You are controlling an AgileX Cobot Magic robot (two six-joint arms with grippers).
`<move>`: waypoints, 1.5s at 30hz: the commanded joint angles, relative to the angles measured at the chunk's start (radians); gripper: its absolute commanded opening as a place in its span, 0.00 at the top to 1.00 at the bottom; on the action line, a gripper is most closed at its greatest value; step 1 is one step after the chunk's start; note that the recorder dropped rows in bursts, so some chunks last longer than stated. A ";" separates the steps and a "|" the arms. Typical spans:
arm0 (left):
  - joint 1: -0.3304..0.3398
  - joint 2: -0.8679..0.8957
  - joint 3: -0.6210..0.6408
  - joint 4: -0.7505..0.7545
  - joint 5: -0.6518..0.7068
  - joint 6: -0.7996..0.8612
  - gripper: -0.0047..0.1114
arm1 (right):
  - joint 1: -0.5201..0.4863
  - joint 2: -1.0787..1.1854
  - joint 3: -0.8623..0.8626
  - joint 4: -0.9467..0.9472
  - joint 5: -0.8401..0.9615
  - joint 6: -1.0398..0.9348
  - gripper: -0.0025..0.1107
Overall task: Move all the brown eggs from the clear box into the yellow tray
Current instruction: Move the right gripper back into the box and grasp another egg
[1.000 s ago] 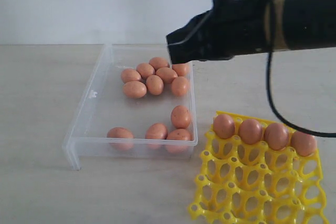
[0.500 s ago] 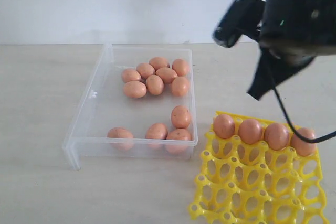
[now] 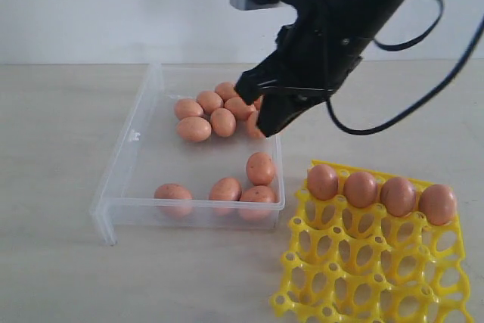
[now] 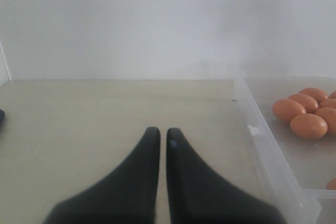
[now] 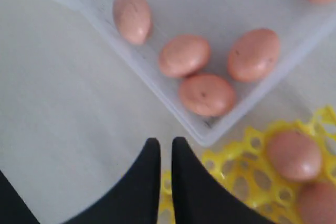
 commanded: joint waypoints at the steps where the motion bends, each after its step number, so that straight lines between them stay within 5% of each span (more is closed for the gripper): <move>1: -0.001 -0.004 0.004 0.002 -0.004 0.000 0.92 | -0.004 0.139 -0.067 0.171 -0.031 -0.136 0.73; 4: -0.001 -0.004 0.004 0.002 -0.004 0.000 0.92 | -0.004 0.196 -0.076 0.274 -0.097 -0.212 0.52; 6: -0.001 -0.004 0.004 0.002 -0.004 0.000 0.92 | -0.001 0.220 -0.076 0.296 -0.180 -0.220 0.48; 15: -0.001 -0.004 0.004 0.002 -0.004 0.000 0.92 | 0.095 0.319 -0.077 0.286 -0.351 -0.421 0.48; 23: -0.001 -0.004 0.004 0.002 -0.004 0.000 0.92 | 0.172 0.376 -0.078 0.202 -0.514 -0.413 0.48; 45: -0.001 -0.004 0.004 0.002 -0.004 0.000 0.92 | 0.176 0.419 -0.078 0.147 -0.451 -0.483 0.48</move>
